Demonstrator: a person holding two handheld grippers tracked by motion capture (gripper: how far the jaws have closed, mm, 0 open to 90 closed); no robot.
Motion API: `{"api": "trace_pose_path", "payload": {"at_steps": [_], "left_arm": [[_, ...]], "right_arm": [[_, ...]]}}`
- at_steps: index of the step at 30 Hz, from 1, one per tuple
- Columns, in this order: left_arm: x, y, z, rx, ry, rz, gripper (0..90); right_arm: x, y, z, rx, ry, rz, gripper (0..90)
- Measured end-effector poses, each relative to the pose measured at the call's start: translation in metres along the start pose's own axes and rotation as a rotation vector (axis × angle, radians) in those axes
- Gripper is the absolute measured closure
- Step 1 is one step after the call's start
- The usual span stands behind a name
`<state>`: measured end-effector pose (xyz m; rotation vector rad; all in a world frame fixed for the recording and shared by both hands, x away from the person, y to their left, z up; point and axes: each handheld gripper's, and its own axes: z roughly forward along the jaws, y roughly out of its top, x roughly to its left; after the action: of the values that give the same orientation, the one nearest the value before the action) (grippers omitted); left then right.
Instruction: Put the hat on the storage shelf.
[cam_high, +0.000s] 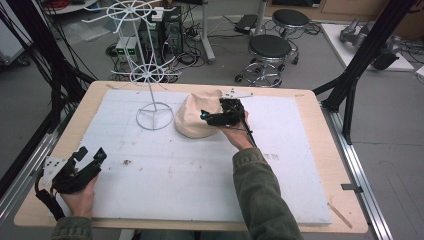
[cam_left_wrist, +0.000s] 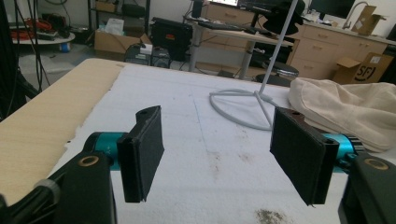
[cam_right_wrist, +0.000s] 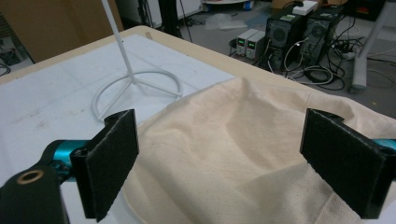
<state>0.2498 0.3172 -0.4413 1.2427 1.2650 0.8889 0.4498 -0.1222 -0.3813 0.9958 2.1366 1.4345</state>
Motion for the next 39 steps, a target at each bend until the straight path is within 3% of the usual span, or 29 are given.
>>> {"api": "trace_pose_path", "payload": {"at_steps": [8, 11, 15, 17, 18, 21, 22, 26, 39], "left_arm": [[-0.001, 0.0, 0.001, -0.001, -0.003, -0.002, 34.6], [-0.001, 0.0, 0.001, 0.002, -0.006, 0.0, 34.6], [-0.001, 0.0, 0.001, 0.0, -0.007, -0.003, 34.6], [-0.001, 0.0, 0.002, -0.003, -0.006, -0.007, 34.6], [0.0, 0.0, 0.002, 0.0, -0.007, -0.012, 34.6], [0.0, 0.0, 0.002, -0.002, -0.007, -0.014, 34.6], [0.0, -0.001, 0.003, -0.002, -0.008, -0.015, 34.6], [0.001, -0.001, 0.003, -0.002, -0.009, -0.016, 34.7], [0.0, -0.001, 0.003, 0.002, -0.012, -0.017, 34.6]], "right_arm": [[-0.005, -0.003, 0.004, 0.005, 0.012, 0.024, 10.7], [-0.002, 0.005, 0.014, 0.077, 0.032, -0.009, 10.7], [0.003, 0.005, 0.023, 0.078, 0.054, -0.02, 10.7], [0.003, -0.001, 0.03, 0.12, 0.052, -0.042, 10.7], [0.002, -0.006, 0.036, 0.163, 0.073, -0.065, 10.7], [0.002, -0.012, 0.042, 0.201, 0.096, -0.08, 10.7], [0.002, -0.017, 0.047, 0.239, 0.109, -0.101, 10.7], [0.003, -0.026, 0.056, 0.306, 0.111, -0.138, 10.7], [0.005, -0.031, 0.059, 0.333, 0.167, -0.177, 12.6]]}}
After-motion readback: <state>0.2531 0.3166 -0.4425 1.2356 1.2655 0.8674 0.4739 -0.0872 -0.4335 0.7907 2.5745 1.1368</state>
